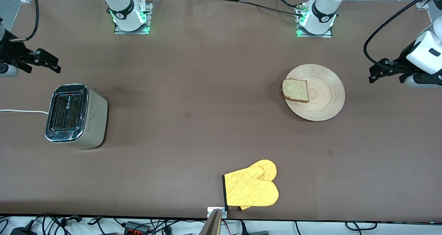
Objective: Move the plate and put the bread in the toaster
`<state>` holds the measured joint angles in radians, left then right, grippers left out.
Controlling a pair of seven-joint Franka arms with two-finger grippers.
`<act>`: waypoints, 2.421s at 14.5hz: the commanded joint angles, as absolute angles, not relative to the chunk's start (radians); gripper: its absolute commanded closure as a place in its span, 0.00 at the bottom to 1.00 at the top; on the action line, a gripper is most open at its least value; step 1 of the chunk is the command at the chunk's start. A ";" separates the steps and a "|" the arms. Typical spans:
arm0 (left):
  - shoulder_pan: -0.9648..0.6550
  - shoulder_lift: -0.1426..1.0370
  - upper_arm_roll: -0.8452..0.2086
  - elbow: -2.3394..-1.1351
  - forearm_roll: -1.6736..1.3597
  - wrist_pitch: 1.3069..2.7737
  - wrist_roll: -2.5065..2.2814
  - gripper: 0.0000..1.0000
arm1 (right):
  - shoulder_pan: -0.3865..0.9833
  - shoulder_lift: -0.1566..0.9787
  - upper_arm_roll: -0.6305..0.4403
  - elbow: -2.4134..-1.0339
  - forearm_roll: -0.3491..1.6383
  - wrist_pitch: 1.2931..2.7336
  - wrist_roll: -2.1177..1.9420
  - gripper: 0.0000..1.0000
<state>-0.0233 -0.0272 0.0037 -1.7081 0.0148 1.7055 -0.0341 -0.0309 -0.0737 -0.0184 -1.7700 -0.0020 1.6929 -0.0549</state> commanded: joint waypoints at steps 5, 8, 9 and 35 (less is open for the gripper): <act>-0.018 -0.009 0.003 -1.674 0.009 1.680 -0.040 0.00 | -0.046 -0.072 -0.018 -1.743 -0.002 1.671 -0.064 0.00; -0.018 -0.009 0.003 -1.674 0.009 1.672 -0.041 0.00 | -0.048 -0.072 -0.018 -1.743 -0.002 1.671 -0.067 0.00; -0.018 -0.009 0.003 -1.674 0.008 1.666 -0.041 0.00 | -0.049 -0.072 -0.020 -1.743 -0.002 1.671 -0.074 0.00; 0.096 0.187 0.006 -1.550 -0.003 1.500 -0.023 0.00 | -0.051 -0.043 -0.020 -1.732 -0.005 1.672 -0.066 0.00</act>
<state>0.0495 0.0611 0.0073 -1.6819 0.0147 1.5282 -0.0336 -0.0397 -0.0477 -0.0253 -1.7539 -0.0020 1.6814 -0.0550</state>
